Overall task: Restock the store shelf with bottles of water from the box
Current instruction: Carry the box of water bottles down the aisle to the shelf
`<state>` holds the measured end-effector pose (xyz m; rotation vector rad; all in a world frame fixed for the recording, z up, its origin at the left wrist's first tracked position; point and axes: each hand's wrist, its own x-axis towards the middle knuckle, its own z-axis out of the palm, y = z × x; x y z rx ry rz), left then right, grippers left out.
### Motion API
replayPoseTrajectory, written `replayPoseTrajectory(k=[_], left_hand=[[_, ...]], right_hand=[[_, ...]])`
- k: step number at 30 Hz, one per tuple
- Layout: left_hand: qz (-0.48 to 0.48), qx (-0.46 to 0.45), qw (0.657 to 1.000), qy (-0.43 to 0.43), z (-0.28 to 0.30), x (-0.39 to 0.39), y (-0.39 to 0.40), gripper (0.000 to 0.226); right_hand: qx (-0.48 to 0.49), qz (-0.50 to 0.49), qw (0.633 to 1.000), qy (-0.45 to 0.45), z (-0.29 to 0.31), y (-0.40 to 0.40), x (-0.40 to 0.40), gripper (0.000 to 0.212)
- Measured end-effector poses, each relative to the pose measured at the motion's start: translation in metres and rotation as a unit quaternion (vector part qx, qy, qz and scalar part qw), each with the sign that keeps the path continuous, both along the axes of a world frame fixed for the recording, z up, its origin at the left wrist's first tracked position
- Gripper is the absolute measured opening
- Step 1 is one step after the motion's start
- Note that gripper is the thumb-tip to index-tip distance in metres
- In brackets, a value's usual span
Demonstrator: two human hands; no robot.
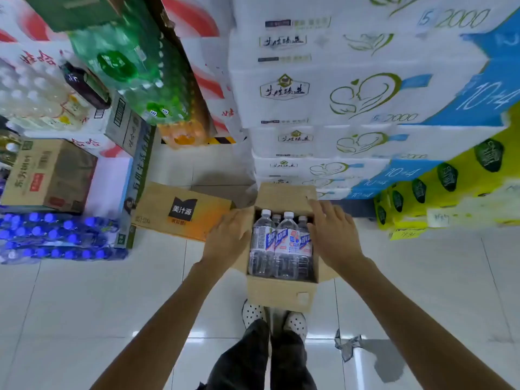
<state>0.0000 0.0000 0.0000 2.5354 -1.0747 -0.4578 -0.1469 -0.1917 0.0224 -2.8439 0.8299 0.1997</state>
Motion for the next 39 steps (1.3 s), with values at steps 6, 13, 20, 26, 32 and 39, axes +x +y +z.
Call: replayPoseTrajectory(k=[6, 13, 20, 26, 32, 39], left_hand=[[0.037, 0.095, 0.989, 0.105, -0.080, -0.013, 0.009, 0.057], [0.059, 0.087, 0.989, 0.106, -0.129, -0.022, 0.010, 0.068], [0.110, 0.144, 0.973, 0.144, -0.147, -0.022, -0.007, 0.028], [0.060, 0.178, 0.949, 0.252, -0.144, 0.008, -0.020, 0.031], [0.037, 0.208, 0.945, 0.251, -0.146, -0.001, -0.015, 0.027], [0.073, 0.192, 0.956, 0.208, -0.152, -0.015, -0.007, 0.037]], right_hand=[[0.106, -0.067, 0.990, 0.061, -0.076, 0.000, -0.015, 0.064], [0.202, -0.129, 0.968, 0.069, -0.131, 0.002, -0.032, 0.083], [0.240, -0.202, 0.944, 0.106, -0.158, 0.002, -0.041, 0.053], [0.254, -0.250, 0.928, 0.112, -0.172, 0.005, -0.033, 0.027], [0.235, -0.262, 0.930, 0.106, -0.175, 0.009, -0.038, 0.029], [0.242, -0.261, 0.929, 0.105, -0.175, 0.010, -0.038, 0.029]])
